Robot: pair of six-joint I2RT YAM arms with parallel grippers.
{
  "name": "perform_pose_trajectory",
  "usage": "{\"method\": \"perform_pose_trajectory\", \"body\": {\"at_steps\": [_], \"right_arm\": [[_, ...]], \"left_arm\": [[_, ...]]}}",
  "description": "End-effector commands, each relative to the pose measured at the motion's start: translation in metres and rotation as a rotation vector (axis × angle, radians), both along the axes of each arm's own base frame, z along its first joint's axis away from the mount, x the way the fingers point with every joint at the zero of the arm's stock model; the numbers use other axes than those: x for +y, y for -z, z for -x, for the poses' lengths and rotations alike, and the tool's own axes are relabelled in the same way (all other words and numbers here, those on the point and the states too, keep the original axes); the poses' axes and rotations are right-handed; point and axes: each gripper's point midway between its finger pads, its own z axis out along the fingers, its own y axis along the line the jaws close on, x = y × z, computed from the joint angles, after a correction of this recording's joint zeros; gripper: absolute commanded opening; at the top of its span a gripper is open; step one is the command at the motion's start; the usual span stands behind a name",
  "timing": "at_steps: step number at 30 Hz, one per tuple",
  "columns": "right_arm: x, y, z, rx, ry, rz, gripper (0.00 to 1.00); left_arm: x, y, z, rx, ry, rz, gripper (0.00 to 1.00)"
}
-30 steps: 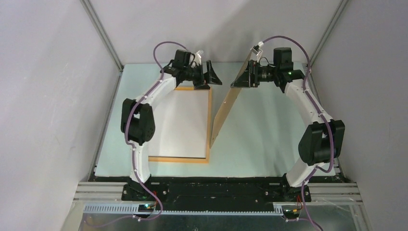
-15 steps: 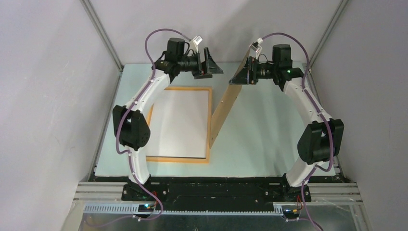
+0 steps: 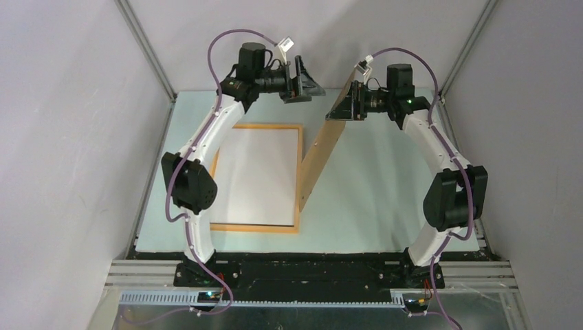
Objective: Put the photo into the frame
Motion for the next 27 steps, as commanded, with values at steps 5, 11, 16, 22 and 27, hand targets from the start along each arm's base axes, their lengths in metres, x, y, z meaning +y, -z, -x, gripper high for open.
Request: {"method": "perform_pose_trajectory", "body": {"at_steps": [5, 11, 16, 22, 27], "right_arm": [[0.020, -0.013, -0.006, -0.058, -0.045, -0.024, 0.84], [0.020, -0.013, 0.004, -0.057, -0.058, -0.029, 0.84], [0.005, -0.014, 0.015, -0.064, -0.032, -0.025, 0.85], [-0.026, 0.010, 0.013, -0.014, 0.049, 0.016, 0.84], [-0.062, 0.065, 0.002, 0.103, 0.212, 0.143, 0.83]], "left_arm": [[-0.012, -0.015, -0.005, -0.020, 0.027, 0.040, 1.00], [-0.013, 0.010, -0.016, 0.013, 0.004, 0.007, 1.00], [-0.014, 0.027, -0.022, 0.030, -0.010, -0.025, 0.99], [-0.009, 0.041, -0.020, 0.029, -0.034, -0.084, 0.91], [0.003, 0.054, -0.016, 0.023, -0.068, -0.160, 0.83]]}}
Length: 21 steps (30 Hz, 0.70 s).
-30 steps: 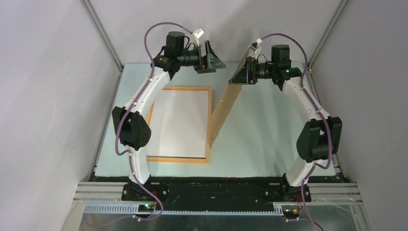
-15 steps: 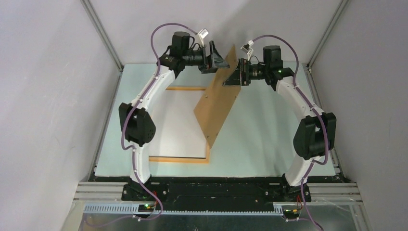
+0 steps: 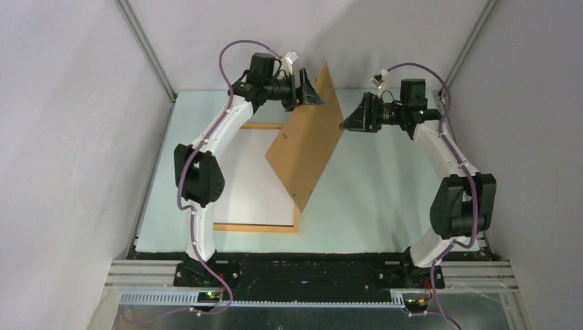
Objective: Put the photo into the frame
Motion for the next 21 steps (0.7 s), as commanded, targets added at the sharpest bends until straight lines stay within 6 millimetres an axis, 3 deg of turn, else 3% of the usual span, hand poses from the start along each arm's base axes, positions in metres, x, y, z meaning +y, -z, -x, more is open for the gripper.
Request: {"method": "perform_pose_trajectory", "body": {"at_steps": [1, 4, 8, 16, 21], "right_arm": [[-0.030, 0.039, -0.005, 0.067, 0.130, 0.115, 0.83], [-0.041, 0.074, -0.008, 0.150, 0.187, 0.161, 0.83], [-0.045, 0.104, -0.007, 0.204, 0.200, 0.191, 0.82], [-0.049, 0.131, -0.002, 0.249, 0.195, 0.217, 0.82], [-0.055, 0.141, 0.001, 0.268, 0.202, 0.222, 0.81]], "left_arm": [[0.013, -0.002, 0.010, -0.059, -0.022, -0.088, 0.81], [0.021, 0.007, 0.015, -0.066, -0.026, -0.147, 0.76], [0.031, 0.026, 0.020, -0.048, -0.034, -0.211, 0.66], [0.042, 0.046, 0.030, -0.041, -0.025, -0.275, 0.40], [0.040, 0.063, 0.037, 0.007, 0.007, -0.273, 0.09]]}}
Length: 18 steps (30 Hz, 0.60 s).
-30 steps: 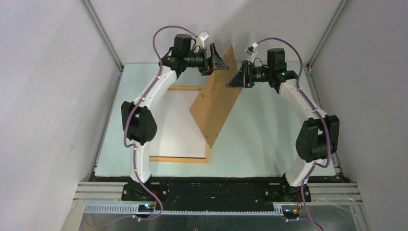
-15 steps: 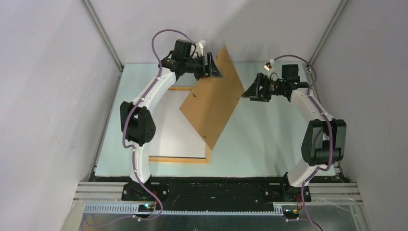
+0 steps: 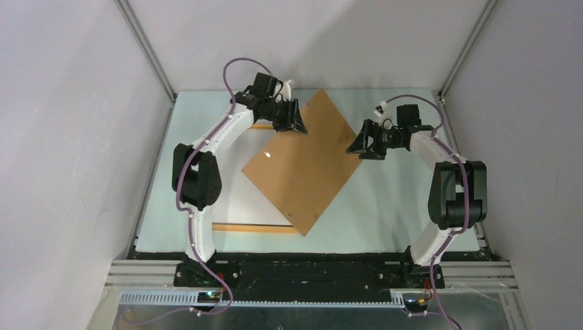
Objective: Put the photo into the frame
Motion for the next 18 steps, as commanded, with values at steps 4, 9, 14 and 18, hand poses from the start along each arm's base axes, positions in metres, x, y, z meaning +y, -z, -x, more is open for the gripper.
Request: {"method": "perform_pose_trajectory", "body": {"at_steps": [4, 9, 14, 18], "right_arm": [[-0.012, 0.009, 0.001, -0.010, 0.006, 0.008, 0.81], [-0.024, 0.005, 0.001, -0.018, 0.031, -0.006, 0.81], [-0.029, -0.002, 0.003, -0.033, 0.042, -0.017, 0.81], [-0.031, -0.004, 0.004, -0.039, 0.047, -0.021, 0.81]], "left_arm": [[-0.002, -0.022, 0.017, -0.051, 0.067, 0.035, 0.00], [0.007, -0.017, 0.020, -0.019, 0.046, 0.037, 0.00], [0.016, -0.021, 0.021, 0.008, 0.023, 0.070, 0.00], [0.025, -0.022, 0.020, 0.022, 0.004, 0.087, 0.00]]}}
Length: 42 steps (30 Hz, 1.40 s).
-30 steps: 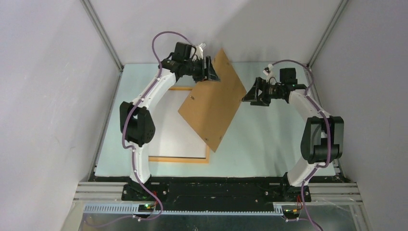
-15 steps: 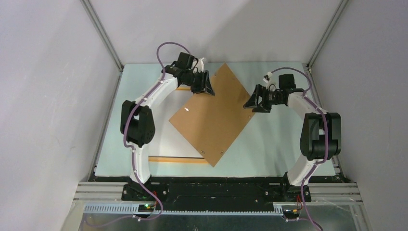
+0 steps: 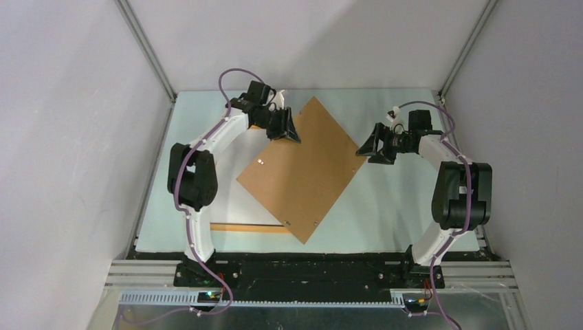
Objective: Put the photo into the frame
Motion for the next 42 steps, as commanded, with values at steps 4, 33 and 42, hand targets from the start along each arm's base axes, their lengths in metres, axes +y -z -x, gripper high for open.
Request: {"method": "perform_pose_trajectory", "body": {"at_steps": [4, 33, 42], "right_arm": [[0.003, -0.019, 0.002, -0.073, -0.024, -0.017, 0.81], [0.004, -0.009, 0.004, -0.049, -0.034, -0.015, 0.80], [0.006, -0.007, 0.005, -0.043, -0.038, -0.022, 0.80]], "left_arm": [[0.009, -0.051, 0.003, -0.088, -0.005, 0.095, 0.00], [0.015, -0.045, 0.011, -0.107, 0.034, 0.065, 0.60], [0.020, -0.049, 0.019, -0.120, 0.056, 0.037, 0.49]]}}
